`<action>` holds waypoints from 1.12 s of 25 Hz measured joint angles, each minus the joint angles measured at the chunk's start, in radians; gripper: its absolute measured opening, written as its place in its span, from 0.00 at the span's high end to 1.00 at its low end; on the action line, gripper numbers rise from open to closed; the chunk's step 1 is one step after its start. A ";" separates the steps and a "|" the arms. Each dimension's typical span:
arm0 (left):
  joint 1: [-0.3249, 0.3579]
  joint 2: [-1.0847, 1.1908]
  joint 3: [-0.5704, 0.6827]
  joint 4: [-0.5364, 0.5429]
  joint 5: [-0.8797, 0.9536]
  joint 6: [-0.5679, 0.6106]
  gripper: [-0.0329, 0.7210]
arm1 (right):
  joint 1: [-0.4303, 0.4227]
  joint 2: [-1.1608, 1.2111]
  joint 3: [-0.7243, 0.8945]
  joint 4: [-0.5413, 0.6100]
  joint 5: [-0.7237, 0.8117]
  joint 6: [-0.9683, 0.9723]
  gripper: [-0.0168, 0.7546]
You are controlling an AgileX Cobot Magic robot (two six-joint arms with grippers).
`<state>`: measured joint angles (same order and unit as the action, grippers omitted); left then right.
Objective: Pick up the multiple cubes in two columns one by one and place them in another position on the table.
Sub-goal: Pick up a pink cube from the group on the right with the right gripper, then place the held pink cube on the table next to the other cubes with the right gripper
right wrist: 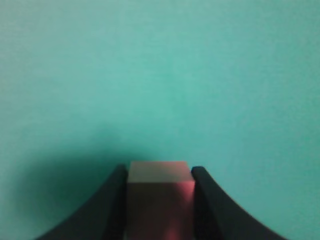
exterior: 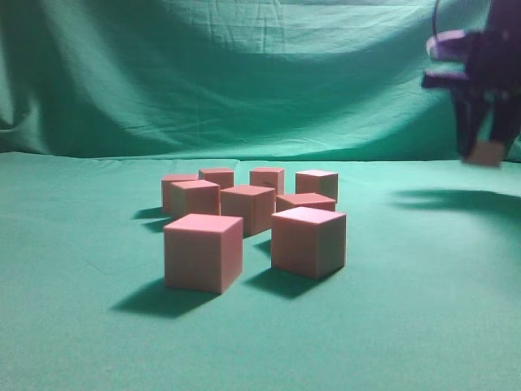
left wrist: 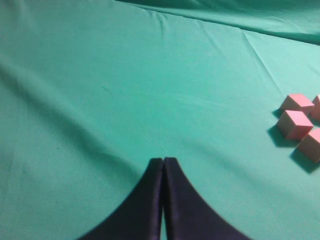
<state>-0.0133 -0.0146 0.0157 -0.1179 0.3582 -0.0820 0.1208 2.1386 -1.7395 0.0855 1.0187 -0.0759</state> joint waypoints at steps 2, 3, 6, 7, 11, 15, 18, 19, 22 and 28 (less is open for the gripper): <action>0.000 0.000 0.000 0.000 0.000 0.000 0.96 | 0.036 -0.064 -0.007 0.028 0.029 -0.016 0.62; 0.000 0.000 0.000 0.000 0.000 0.000 0.96 | 0.059 -0.105 -0.009 0.038 0.044 -0.019 0.62; 0.000 0.000 0.000 0.000 0.000 0.000 0.96 | 0.142 -0.212 -0.013 0.052 0.101 -0.019 0.62; 0.000 0.000 0.000 0.000 0.000 0.000 0.96 | 0.170 -0.240 -0.013 0.054 0.123 -0.019 0.62; 0.000 0.000 0.000 0.000 0.000 0.000 0.96 | 0.312 -0.298 0.006 0.056 0.199 -0.019 0.62; 0.000 0.000 0.000 0.000 0.000 0.000 0.96 | 0.483 -0.305 0.059 0.056 0.208 -0.016 0.62; 0.000 0.000 0.000 0.000 0.000 0.000 0.96 | 0.612 -0.305 0.118 0.056 0.153 -0.018 0.62; 0.000 0.000 0.000 0.000 0.000 0.000 0.96 | 0.653 -0.305 0.137 0.056 0.124 -0.018 0.62; 0.000 0.000 0.000 0.000 0.000 0.000 0.96 | 0.748 -0.295 0.177 0.052 0.063 -0.018 0.62; 0.000 0.000 0.000 0.000 0.000 0.000 0.96 | 0.862 -0.196 0.181 0.038 0.030 -0.018 0.62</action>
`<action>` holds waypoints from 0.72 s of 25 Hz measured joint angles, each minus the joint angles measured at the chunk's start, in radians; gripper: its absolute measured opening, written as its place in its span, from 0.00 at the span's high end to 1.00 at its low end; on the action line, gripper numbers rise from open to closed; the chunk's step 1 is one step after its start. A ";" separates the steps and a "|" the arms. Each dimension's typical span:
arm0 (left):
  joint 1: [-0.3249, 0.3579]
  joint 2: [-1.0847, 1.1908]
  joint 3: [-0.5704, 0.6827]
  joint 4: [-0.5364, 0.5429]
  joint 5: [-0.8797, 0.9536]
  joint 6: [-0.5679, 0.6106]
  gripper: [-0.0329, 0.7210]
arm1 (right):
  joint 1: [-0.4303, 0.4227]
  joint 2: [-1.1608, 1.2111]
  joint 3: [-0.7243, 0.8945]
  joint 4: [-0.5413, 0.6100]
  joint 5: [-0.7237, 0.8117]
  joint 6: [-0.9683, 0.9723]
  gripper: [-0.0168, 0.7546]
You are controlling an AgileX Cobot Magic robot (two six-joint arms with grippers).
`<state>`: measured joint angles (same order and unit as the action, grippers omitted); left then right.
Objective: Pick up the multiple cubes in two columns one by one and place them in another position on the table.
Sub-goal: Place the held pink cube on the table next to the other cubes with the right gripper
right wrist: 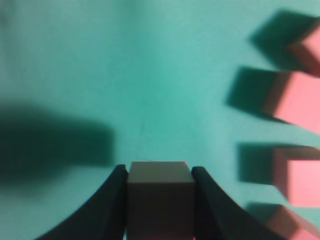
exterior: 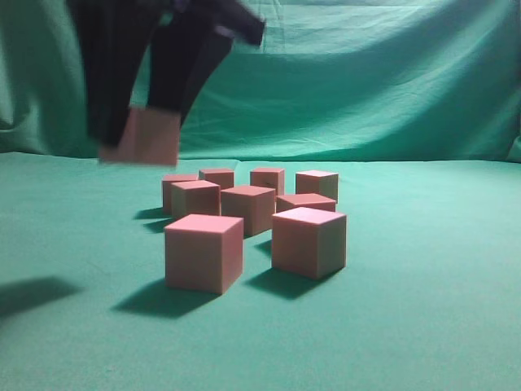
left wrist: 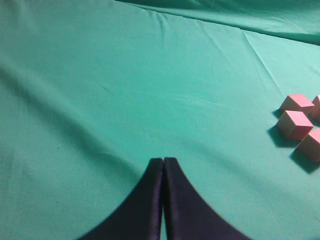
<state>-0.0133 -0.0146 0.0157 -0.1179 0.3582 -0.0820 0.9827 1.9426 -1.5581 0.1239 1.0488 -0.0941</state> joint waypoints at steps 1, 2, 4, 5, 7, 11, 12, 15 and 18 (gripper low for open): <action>0.000 0.000 0.000 0.000 0.000 0.000 0.96 | 0.012 0.020 0.002 0.000 0.000 0.000 0.62; 0.000 0.000 0.000 0.000 0.000 0.000 0.96 | 0.024 0.039 0.002 0.000 0.000 0.000 0.62; 0.000 0.000 0.000 0.000 0.000 0.000 0.96 | 0.040 0.070 0.002 0.000 0.000 0.000 0.62; 0.000 0.000 0.000 0.000 0.000 0.000 0.96 | 0.043 0.083 0.004 0.000 -0.002 0.000 0.62; 0.000 0.000 0.000 0.000 0.000 0.000 0.96 | 0.045 0.101 0.004 0.000 -0.009 0.000 0.62; 0.000 0.000 0.000 0.000 0.000 0.000 0.96 | 0.045 0.119 0.004 -0.004 -0.056 0.008 0.62; 0.000 0.000 0.000 0.000 0.000 0.000 0.96 | 0.045 0.121 0.004 -0.004 -0.069 0.013 0.62; 0.000 0.000 0.000 0.000 0.000 0.000 0.96 | 0.045 0.124 0.004 -0.008 -0.092 0.027 0.62; 0.000 0.000 0.000 0.000 0.000 0.000 0.96 | 0.045 0.138 0.004 -0.014 -0.096 0.031 0.62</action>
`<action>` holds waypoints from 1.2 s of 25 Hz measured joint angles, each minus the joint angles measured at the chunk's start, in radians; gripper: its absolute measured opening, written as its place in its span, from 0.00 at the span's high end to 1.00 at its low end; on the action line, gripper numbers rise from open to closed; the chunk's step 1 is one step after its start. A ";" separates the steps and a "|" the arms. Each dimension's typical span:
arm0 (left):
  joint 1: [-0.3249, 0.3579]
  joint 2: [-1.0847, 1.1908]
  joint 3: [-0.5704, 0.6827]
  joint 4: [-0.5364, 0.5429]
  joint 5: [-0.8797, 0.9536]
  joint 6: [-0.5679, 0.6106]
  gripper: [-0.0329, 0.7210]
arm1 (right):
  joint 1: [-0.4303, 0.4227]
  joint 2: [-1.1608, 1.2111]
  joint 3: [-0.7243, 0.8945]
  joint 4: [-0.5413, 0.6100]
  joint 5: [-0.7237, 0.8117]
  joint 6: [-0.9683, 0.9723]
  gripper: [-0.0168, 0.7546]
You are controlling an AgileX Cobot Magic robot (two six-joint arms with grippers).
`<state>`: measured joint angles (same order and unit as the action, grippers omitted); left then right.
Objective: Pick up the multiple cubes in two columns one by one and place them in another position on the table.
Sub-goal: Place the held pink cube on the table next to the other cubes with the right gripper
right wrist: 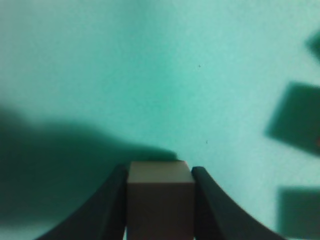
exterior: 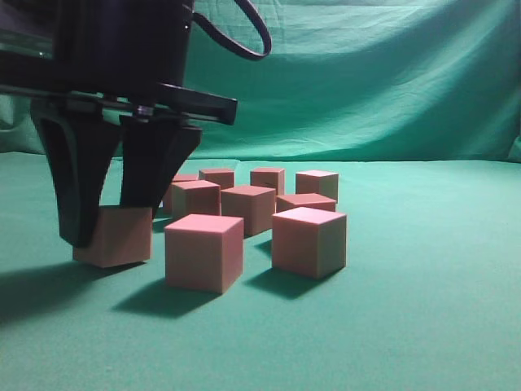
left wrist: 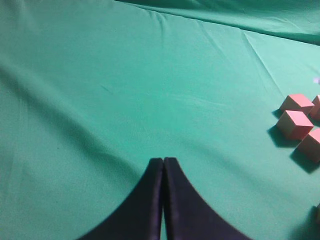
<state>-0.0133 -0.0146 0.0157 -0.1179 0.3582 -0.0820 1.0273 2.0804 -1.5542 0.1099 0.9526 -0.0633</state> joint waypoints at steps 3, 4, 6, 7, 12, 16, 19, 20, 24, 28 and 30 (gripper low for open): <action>0.000 0.000 0.000 0.000 0.000 0.000 0.96 | 0.000 0.003 0.000 -0.024 -0.002 0.054 0.62; 0.000 0.000 0.000 0.000 0.000 0.000 0.96 | 0.000 0.003 0.000 -0.035 -0.002 0.080 0.62; 0.000 0.000 0.000 0.000 0.000 0.000 0.96 | 0.000 0.003 0.000 -0.060 -0.002 0.121 0.62; 0.000 0.000 0.000 0.000 0.000 0.000 0.96 | 0.000 0.003 0.000 -0.066 -0.002 0.137 0.62; 0.000 0.000 0.000 0.000 0.000 0.000 0.96 | 0.000 0.003 0.000 -0.074 -0.002 0.178 0.62; 0.000 0.000 0.000 0.000 0.000 0.000 0.96 | 0.000 0.003 0.000 -0.078 0.016 0.180 0.62; 0.000 0.000 0.000 0.000 0.000 0.000 0.96 | 0.000 0.003 0.000 -0.078 0.024 0.180 0.62; 0.000 0.000 0.000 0.000 0.000 0.000 0.96 | 0.000 0.003 0.000 -0.078 0.025 0.180 0.62; 0.000 0.000 0.000 0.000 0.000 0.000 0.96 | 0.000 0.005 0.000 -0.073 0.050 0.180 0.57; 0.000 0.000 0.000 0.000 0.000 0.000 0.96 | 0.000 0.011 0.000 -0.053 0.053 0.180 0.42; 0.000 0.000 0.000 0.000 0.000 0.000 0.96 | 0.000 0.011 0.000 -0.040 0.053 0.180 0.39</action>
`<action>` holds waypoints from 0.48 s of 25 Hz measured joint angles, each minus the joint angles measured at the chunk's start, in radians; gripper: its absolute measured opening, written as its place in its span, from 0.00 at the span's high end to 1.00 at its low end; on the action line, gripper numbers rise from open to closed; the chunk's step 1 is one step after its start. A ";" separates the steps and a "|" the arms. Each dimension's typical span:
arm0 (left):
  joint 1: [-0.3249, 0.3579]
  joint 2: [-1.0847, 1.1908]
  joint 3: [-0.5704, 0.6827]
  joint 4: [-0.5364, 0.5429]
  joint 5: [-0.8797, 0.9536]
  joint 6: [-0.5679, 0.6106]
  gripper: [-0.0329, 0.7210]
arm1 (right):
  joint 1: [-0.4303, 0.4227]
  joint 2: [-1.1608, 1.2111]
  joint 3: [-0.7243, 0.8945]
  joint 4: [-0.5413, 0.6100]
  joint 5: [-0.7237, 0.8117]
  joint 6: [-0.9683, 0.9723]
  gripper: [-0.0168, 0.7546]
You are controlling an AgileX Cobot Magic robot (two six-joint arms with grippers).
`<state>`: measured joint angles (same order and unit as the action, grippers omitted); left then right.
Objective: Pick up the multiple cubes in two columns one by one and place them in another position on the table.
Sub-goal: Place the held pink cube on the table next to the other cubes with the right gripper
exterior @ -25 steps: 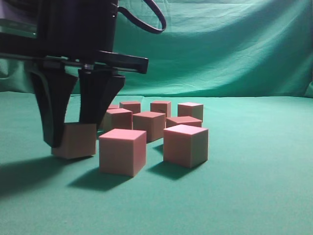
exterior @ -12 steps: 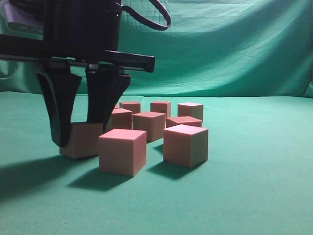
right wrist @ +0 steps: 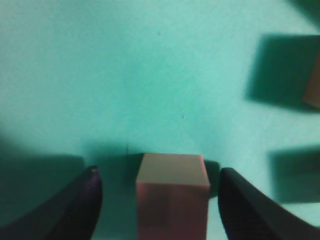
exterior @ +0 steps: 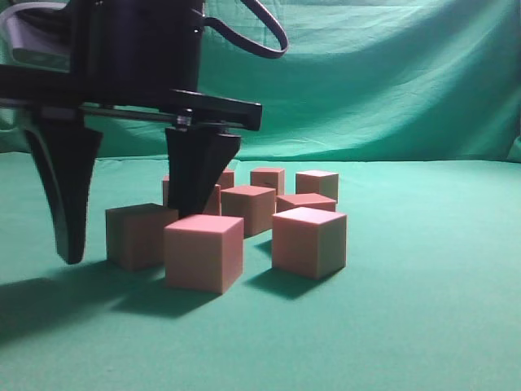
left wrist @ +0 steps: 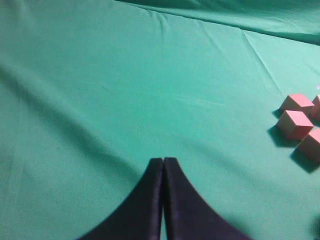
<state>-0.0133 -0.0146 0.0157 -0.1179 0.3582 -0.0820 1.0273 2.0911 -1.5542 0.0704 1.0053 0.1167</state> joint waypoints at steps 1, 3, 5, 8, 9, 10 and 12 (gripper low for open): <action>0.000 0.000 0.000 0.000 0.000 0.000 0.96 | 0.000 0.000 0.000 0.004 -0.002 0.000 0.39; 0.000 0.000 0.000 0.000 0.000 0.000 0.96 | 0.000 0.000 0.000 0.011 -0.004 0.000 0.39; 0.000 0.000 0.000 0.000 0.000 0.000 0.96 | 0.000 0.000 0.000 0.012 -0.008 0.000 0.39; 0.000 0.000 0.000 0.000 0.000 0.000 0.96 | 0.000 0.000 0.000 0.029 -0.014 0.000 0.39; 0.000 0.000 0.000 0.000 0.000 0.000 0.96 | 0.000 0.000 0.000 0.034 -0.014 0.000 0.39; 0.000 0.000 0.000 0.000 0.000 0.000 0.96 | 0.000 0.000 0.000 0.038 -0.015 0.000 0.39; 0.000 0.000 0.000 0.000 0.000 0.000 0.96 | 0.000 0.000 0.000 0.045 -0.015 0.000 0.39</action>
<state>-0.0133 -0.0146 0.0157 -0.1179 0.3582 -0.0820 1.0273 2.0911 -1.5542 0.1154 0.9898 0.1167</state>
